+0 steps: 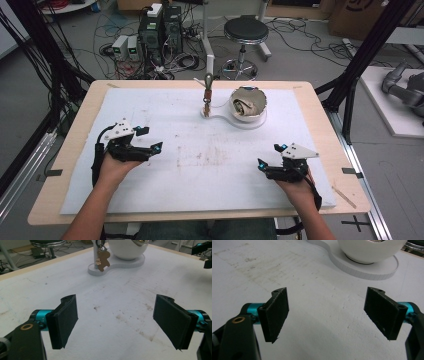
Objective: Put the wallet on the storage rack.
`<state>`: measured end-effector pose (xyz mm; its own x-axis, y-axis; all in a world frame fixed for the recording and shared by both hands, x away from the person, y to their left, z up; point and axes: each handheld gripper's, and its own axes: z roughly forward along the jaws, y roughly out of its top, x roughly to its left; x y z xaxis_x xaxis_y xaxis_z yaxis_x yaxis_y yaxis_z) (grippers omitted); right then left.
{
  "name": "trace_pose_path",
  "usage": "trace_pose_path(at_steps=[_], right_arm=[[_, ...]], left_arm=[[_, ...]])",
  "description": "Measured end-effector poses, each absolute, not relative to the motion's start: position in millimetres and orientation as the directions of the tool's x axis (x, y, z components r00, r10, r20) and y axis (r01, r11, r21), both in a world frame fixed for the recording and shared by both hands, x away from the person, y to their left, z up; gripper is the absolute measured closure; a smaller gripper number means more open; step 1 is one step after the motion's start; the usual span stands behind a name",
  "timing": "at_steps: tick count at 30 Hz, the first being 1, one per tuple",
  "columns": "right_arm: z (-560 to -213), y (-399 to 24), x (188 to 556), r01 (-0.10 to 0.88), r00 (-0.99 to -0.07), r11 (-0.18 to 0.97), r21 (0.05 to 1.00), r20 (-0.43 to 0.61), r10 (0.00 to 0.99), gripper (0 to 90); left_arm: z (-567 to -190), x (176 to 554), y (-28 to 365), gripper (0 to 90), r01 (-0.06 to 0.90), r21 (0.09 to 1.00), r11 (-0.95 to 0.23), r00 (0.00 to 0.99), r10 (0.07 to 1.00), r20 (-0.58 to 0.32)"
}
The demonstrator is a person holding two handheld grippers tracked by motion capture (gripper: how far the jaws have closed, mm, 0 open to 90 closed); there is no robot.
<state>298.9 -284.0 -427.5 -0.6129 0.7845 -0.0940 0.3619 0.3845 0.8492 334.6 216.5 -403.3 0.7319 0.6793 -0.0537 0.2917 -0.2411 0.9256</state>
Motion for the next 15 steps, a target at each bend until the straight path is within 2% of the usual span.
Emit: trace_pose_path(at_steps=[15], right_arm=[[-429, -284, 307, 0.369, -0.616, 0.384, 0.847, -0.086, 0.783, 20.5]], left_arm=[[-412, 328, 235, 19.9, 0.312, 0.919, -0.239, 0.696, 0.716, -0.050]])
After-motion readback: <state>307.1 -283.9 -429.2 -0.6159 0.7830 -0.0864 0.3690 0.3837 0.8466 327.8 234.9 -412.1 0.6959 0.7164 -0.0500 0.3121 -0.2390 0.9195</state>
